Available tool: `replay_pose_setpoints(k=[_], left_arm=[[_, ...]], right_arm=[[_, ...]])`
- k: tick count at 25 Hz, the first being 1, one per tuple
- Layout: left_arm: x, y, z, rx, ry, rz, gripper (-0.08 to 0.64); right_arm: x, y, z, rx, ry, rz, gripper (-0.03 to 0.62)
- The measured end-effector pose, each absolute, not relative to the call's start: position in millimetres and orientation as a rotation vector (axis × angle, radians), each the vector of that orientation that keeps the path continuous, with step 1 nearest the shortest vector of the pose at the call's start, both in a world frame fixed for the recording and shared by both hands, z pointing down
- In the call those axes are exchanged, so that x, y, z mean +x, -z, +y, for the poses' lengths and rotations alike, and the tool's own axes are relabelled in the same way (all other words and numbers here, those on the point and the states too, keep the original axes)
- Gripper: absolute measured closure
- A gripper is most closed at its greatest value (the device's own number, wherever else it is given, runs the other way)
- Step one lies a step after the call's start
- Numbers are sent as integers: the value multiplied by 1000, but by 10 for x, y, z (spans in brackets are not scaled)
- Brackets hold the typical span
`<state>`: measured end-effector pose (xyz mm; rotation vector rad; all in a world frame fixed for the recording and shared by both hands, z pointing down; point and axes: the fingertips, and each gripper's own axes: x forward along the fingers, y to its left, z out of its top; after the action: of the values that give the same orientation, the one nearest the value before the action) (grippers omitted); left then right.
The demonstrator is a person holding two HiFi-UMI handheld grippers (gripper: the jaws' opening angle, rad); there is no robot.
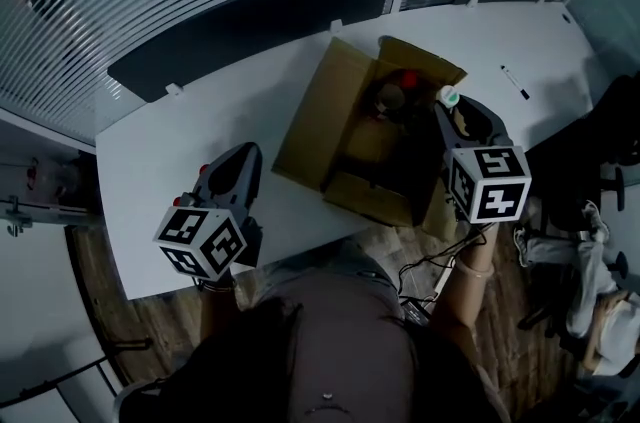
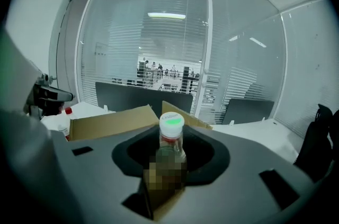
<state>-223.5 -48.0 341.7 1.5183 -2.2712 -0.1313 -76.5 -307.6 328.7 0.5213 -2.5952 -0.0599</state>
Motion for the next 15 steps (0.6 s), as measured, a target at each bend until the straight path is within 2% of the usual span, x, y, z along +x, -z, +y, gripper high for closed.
replay_pose_setpoints(k=[15], left_arm=[[-2383,-3338,46,1459,150,-2332,551]], right_arm=[[-1019,-2612,-2446,446,229,-2728,443]])
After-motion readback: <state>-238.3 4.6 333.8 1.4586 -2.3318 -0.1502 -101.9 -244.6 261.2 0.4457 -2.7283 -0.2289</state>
